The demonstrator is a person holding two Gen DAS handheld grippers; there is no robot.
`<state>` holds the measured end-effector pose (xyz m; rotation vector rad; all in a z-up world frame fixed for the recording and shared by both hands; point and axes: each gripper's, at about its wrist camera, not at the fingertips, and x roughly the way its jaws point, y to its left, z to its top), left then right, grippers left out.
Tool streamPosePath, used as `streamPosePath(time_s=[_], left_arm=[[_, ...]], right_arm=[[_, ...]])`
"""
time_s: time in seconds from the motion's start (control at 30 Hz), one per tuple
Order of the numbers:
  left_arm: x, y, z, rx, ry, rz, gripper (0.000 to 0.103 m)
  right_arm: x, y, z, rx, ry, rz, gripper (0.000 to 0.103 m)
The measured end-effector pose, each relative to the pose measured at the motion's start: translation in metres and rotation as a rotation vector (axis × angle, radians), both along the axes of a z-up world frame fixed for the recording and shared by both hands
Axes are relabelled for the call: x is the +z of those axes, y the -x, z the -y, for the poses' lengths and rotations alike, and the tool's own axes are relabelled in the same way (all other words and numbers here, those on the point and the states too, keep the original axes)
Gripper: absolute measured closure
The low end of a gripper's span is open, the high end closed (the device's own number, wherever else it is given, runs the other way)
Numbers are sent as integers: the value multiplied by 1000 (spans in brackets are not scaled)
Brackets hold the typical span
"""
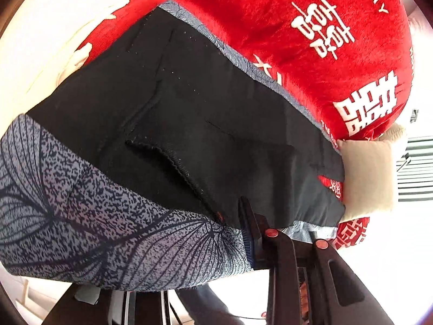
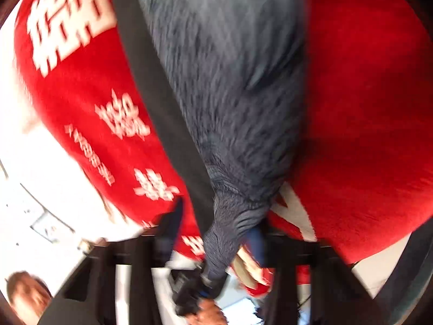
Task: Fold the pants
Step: 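Grasp the cuff edge with the left gripper while the right gripper grasps the other cuff, then lift the cuffs with both grippers and fold them over toward the waistband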
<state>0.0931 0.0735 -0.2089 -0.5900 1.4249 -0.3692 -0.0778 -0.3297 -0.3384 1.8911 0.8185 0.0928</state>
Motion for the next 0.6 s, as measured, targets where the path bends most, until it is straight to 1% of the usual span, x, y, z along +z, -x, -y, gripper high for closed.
streamPosePath(time_s=[0.03, 0.07, 0.1, 0.23, 0.3, 0.43, 0.47, 0.53, 0.57, 0.6], left_arm=[[1, 0, 0, -4, -9, 2, 70], [3, 0, 1, -10, -21, 4, 70], [5, -1, 1, -12, -30, 9, 70], [19, -8, 1, -6, -44, 25, 70], [29, -18, 2, 0, -45, 41, 70], [47, -55, 9, 27, -61, 102, 70], [49, -67, 11, 34, -64, 114, 70], [47, -94, 16, 47, -75, 136, 70], [45, -105, 18, 52, -85, 148, 70], [41, -118, 19, 58, -97, 158, 70]], right_arm=[[10, -4, 3, 46, 58, -32, 96], [24, -10, 6, 93, 123, -41, 97], [44, -19, 10, 152, 203, -31, 97], [118, -58, 20, 335, 472, 34, 97], [148, -86, 23, 417, 579, 58, 97], [180, -154, 23, 542, 711, 101, 97], [179, -169, 28, 565, 729, 101, 97], [180, -212, 35, 601, 754, 102, 97], [177, -235, 38, 621, 769, 103, 96], [171, -249, 36, 638, 786, 97, 96]])
